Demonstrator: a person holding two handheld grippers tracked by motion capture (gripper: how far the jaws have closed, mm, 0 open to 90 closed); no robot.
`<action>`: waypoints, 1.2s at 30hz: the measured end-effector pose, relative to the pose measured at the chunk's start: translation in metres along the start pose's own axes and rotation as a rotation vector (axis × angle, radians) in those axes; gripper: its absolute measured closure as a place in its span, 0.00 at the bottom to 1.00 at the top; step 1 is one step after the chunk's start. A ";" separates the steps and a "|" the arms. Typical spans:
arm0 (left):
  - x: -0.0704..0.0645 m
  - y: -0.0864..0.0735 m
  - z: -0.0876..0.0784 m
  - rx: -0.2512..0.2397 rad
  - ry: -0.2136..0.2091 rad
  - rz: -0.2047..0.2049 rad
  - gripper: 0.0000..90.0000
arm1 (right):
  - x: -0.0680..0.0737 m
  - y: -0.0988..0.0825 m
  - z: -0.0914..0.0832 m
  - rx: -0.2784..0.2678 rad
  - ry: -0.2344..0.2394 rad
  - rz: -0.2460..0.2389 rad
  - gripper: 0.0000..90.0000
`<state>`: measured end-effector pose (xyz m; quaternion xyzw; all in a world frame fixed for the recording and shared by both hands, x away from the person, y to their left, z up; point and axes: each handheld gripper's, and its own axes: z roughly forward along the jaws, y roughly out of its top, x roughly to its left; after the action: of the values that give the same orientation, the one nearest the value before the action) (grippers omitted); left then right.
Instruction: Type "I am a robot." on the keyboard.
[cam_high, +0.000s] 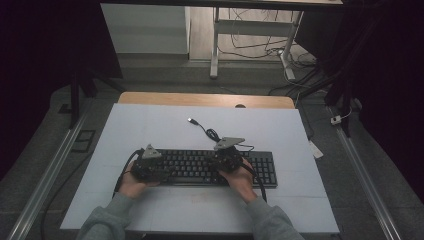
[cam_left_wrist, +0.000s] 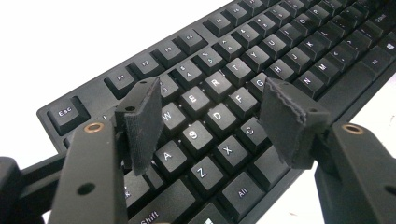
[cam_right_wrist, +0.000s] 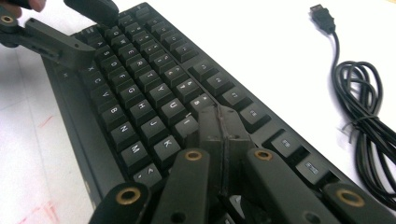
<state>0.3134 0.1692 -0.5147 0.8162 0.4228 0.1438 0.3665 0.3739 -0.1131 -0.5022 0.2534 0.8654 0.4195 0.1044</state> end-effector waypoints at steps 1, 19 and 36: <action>0.000 0.000 0.000 0.000 0.000 0.000 0.43 | 0.000 -0.001 -0.002 -0.001 -0.002 -0.001 0.97; 0.001 0.000 0.003 0.011 0.001 0.003 0.43 | -0.010 -0.035 -0.055 -0.041 -0.059 0.015 0.67; 0.001 -0.001 0.004 0.020 0.005 0.006 0.43 | -0.007 -0.046 -0.060 -0.024 -0.066 -0.008 0.65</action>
<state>0.3156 0.1688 -0.5184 0.8208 0.4224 0.1429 0.3570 0.3405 -0.1806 -0.5007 0.2623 0.8573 0.4211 0.1376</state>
